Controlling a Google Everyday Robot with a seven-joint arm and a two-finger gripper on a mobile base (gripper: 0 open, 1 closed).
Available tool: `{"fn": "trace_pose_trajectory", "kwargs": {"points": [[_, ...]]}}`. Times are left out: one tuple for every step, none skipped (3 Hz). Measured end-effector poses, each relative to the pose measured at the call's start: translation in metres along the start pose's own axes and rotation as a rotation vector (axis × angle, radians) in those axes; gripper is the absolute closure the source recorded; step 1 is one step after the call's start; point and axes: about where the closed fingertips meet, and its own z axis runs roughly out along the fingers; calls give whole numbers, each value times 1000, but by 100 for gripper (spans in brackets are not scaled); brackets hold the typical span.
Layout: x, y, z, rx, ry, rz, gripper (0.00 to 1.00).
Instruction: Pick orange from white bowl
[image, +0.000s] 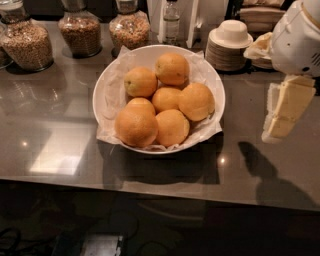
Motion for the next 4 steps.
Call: {"fn": "trace_pose_trajectory", "kwargs": {"points": [[-30, -13, 4, -13, -51, -121, 0], [-32, -34, 11, -5, -83, -101, 0], [-20, -52, 20, -2, -97, 9, 0], [-15, -64, 41, -23, -86, 144, 0]]}}
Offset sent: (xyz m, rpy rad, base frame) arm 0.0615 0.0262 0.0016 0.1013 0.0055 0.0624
